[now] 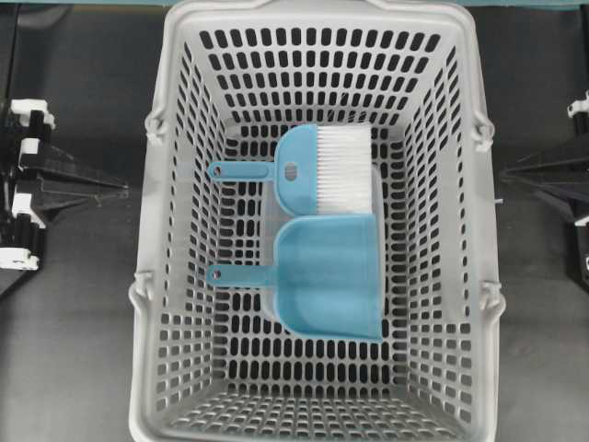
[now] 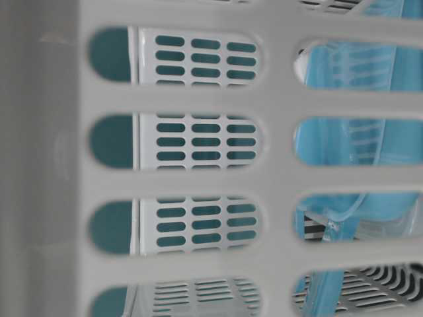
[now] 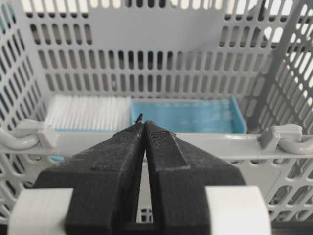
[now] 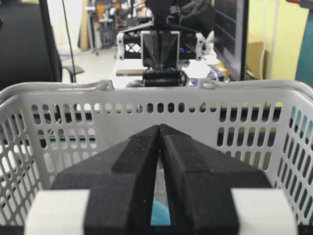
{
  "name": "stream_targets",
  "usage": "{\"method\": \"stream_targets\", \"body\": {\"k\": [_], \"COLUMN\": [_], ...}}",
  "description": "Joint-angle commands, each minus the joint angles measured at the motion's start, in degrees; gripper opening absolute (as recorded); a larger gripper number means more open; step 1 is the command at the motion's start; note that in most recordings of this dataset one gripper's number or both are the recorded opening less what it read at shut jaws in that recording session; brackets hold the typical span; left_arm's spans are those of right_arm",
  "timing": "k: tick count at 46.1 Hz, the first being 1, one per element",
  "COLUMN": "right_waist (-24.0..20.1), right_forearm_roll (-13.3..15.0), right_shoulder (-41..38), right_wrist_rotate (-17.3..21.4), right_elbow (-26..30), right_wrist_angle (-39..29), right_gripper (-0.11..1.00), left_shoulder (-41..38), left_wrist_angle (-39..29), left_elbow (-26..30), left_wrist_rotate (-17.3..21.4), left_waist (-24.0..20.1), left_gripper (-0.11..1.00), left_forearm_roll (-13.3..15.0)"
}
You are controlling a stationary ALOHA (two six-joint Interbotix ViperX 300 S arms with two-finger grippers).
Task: Pick up the dustpan from the shopping basket with the left arm.
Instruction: 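Move the left gripper over the basket toward the blue dustpan handle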
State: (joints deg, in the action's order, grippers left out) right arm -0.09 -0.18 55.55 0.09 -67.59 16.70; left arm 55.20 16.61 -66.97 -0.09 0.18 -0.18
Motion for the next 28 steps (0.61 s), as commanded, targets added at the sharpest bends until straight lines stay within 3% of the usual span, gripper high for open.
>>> {"method": "stream_targets", "body": {"k": [1, 5, 15, 28], "right_waist": [-0.26, -0.35, -0.97, -0.97], "right_forearm_roll": [-0.09, -0.09, -0.26, -0.26], "right_shoulder": [-0.53, -0.26, -0.18, -0.09], "right_wrist_rotate": [0.35, 0.44, 0.44, 0.35], "right_elbow": [0.35, -0.09, -0.26, -0.35], "right_wrist_angle": [0.26, -0.44, -1.85, -1.93], "right_gripper": [0.00, 0.00, 0.00, 0.00], "left_shoulder": [0.53, 0.26, -3.43, -19.16], "left_wrist_angle": [-4.48, -11.95, -34.01, -53.35], "left_elbow": [4.66, 8.70, 23.03, 41.04], "left_wrist_rotate": [-2.11, -3.08, -3.69, -2.90], "left_waist": [1.14, 1.41, 2.64, 4.39], "left_gripper": [0.06, 0.00, 0.00, 0.00], "left_forearm_roll": [-2.37, -2.29, -2.37, -2.37]}}
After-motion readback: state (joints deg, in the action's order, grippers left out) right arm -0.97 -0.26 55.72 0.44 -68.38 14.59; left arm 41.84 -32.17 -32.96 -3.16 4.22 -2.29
